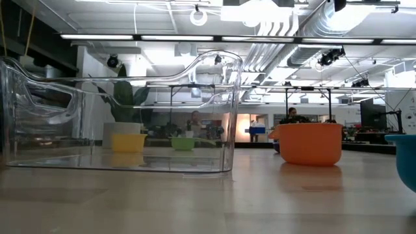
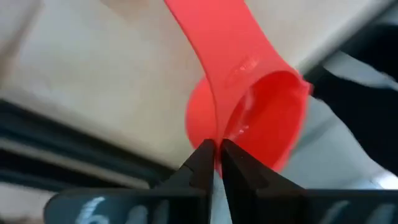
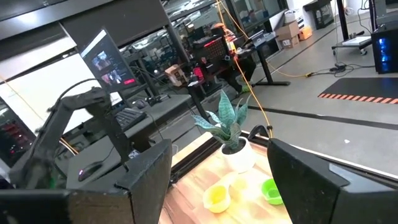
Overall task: Nest measuring cups in basket
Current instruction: Stack the red measuring cup on top of the orange measuring cup
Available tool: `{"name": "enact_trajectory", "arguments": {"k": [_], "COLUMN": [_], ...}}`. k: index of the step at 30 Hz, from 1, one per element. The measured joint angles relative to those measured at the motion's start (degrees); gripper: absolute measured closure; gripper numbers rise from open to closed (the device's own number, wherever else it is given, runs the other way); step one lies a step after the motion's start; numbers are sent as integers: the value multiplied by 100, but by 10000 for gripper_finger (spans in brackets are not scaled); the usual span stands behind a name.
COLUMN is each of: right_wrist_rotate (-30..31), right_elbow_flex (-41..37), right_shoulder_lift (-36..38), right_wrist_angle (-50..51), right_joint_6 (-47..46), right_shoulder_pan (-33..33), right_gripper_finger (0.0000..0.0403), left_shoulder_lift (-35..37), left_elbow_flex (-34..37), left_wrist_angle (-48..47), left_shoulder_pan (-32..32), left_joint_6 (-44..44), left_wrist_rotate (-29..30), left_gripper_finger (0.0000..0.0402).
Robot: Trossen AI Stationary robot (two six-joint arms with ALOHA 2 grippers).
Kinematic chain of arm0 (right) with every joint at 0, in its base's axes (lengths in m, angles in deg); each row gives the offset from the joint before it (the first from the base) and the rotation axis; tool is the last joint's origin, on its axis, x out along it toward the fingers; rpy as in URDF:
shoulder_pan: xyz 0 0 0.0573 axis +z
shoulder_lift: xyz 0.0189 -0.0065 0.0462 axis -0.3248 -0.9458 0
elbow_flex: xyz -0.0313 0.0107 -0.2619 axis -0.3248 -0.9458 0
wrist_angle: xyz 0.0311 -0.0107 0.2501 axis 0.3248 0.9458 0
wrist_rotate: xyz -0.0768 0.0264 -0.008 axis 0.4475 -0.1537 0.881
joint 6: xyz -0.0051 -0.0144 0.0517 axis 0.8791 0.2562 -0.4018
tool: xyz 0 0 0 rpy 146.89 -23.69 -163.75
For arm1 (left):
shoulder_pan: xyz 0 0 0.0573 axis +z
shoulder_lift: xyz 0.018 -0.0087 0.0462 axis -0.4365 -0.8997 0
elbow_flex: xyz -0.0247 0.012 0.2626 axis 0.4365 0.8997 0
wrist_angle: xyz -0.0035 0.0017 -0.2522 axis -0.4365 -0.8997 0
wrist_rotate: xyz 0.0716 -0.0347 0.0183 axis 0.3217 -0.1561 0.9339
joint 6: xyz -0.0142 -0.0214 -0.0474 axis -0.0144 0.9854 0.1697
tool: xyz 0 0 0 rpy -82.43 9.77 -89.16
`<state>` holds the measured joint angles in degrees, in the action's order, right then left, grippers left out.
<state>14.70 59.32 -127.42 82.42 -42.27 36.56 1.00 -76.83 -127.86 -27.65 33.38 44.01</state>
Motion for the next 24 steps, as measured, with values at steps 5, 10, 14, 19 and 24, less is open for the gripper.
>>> {"name": "enact_trajectory", "arguments": {"k": [5, 10, 14, 19, 24], "right_wrist_rotate": [149, 282, 284, 281, 267], "right_elbow_flex": [0, 0, 0, 0, 0], "right_shoulder_lift": [0, 0, 0, 2, 1], "right_wrist_angle": [-1, -5, -5, -6, -27], "right_joint_6": [107, 104, -175, -504, -515], "right_shoulder_pan": [1, 0, 0, 2, 2], "right_gripper_finger": [146, 146, 146, 146, 146], "left_shoulder_lift": [1257, 2214, 2288, 1591, 496], "left_elbow_flex": [0, -27, -410, -1109, -1886], "left_wrist_angle": [915, 2037, 1806, 1359, 1687], "left_shoulder_pan": [88, 681, 1943, 3914, 5063], "left_joint_6": [21, -26, -1012, -2525, -3863], "left_wrist_rotate": [-220, 136, 201, 20, 768], "left_gripper_finger": [396, 399, 400, 400, 401]}}
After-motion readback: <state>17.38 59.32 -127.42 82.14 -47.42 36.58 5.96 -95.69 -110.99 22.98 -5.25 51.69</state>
